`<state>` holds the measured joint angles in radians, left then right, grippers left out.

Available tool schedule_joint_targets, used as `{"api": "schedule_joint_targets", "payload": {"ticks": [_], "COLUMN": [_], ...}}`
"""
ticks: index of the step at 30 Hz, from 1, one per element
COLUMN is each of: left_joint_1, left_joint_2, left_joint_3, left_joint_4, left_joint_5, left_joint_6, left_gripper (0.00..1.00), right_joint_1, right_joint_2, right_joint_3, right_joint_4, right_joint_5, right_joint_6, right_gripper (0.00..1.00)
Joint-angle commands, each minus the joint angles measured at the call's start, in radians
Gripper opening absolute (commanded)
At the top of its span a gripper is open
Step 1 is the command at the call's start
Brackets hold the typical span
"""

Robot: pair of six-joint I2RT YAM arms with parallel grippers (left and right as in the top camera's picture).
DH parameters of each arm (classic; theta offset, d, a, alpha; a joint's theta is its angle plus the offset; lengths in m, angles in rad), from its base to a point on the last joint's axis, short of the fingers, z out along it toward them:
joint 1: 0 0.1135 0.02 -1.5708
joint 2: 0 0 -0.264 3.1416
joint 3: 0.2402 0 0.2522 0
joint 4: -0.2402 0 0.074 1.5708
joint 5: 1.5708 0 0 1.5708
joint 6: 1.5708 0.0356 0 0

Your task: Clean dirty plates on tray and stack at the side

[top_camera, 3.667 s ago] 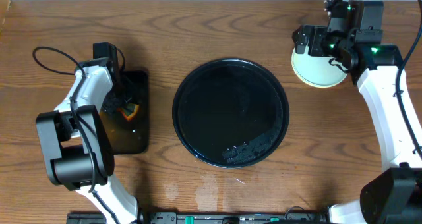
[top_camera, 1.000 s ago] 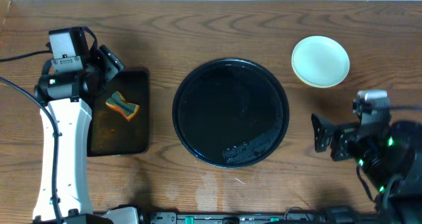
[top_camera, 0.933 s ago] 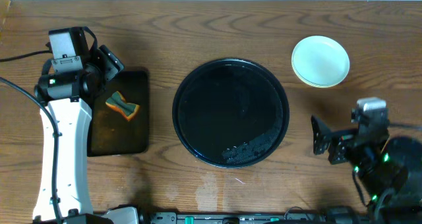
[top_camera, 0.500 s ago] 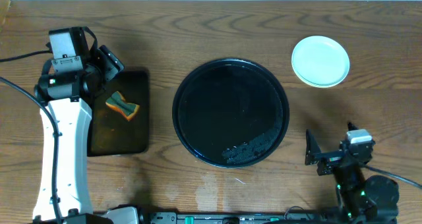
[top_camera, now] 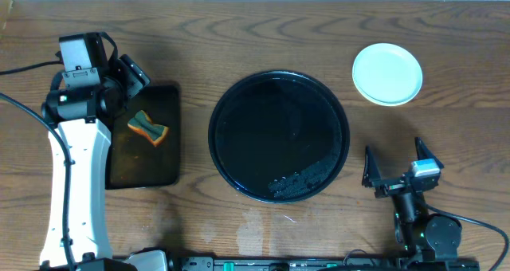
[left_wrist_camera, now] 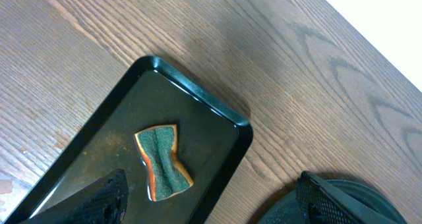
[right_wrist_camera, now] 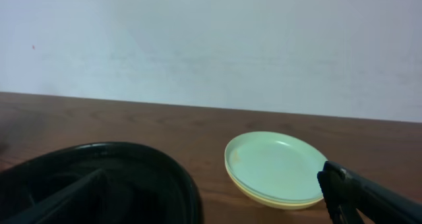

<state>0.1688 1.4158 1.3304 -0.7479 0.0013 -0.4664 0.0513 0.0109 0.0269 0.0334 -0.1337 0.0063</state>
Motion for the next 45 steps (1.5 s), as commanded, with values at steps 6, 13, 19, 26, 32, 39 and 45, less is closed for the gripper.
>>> {"api": "schedule_joint_targets", "payload": {"ticks": [6, 13, 19, 26, 32, 39, 45], "left_joint_1": [0.005, 0.005, 0.005, 0.005, 0.005, 0.005, 0.005], "left_joint_2": [0.003, 0.003, 0.003, 0.003, 0.003, 0.003, 0.003], "left_joint_3": [0.004, 0.004, 0.004, 0.004, 0.004, 0.004, 0.004], "left_joint_4": [0.001, 0.001, 0.001, 0.001, 0.001, 0.001, 0.001], "left_joint_5": [-0.001, -0.001, -0.001, -0.001, -0.001, -0.001, -0.001], "left_joint_6": [0.013, 0.013, 0.013, 0.013, 0.014, 0.013, 0.013], "left_gripper": [0.82, 0.82, 0.82, 0.82, 0.82, 0.82, 0.82], "right_joint_1": [-0.006, -0.006, -0.006, -0.006, -0.006, -0.006, -0.006], "right_joint_2": [-0.005, -0.005, -0.005, -0.005, -0.005, -0.005, -0.005], "right_joint_3": [-0.021, -0.021, -0.021, -0.021, -0.021, -0.021, -0.021], "right_joint_4": [-0.014, -0.108, -0.106, -0.106, -0.106, -0.106, -0.106], "right_joint_5": [0.039, 0.108, 0.107, 0.107, 0.107, 0.107, 0.107], "right_joint_6": [-0.016, -0.023, -0.023, -0.023, -0.023, -0.023, -0.023], "right_gripper": [0.99, 0.99, 0.99, 0.99, 0.99, 0.99, 0.99]}}
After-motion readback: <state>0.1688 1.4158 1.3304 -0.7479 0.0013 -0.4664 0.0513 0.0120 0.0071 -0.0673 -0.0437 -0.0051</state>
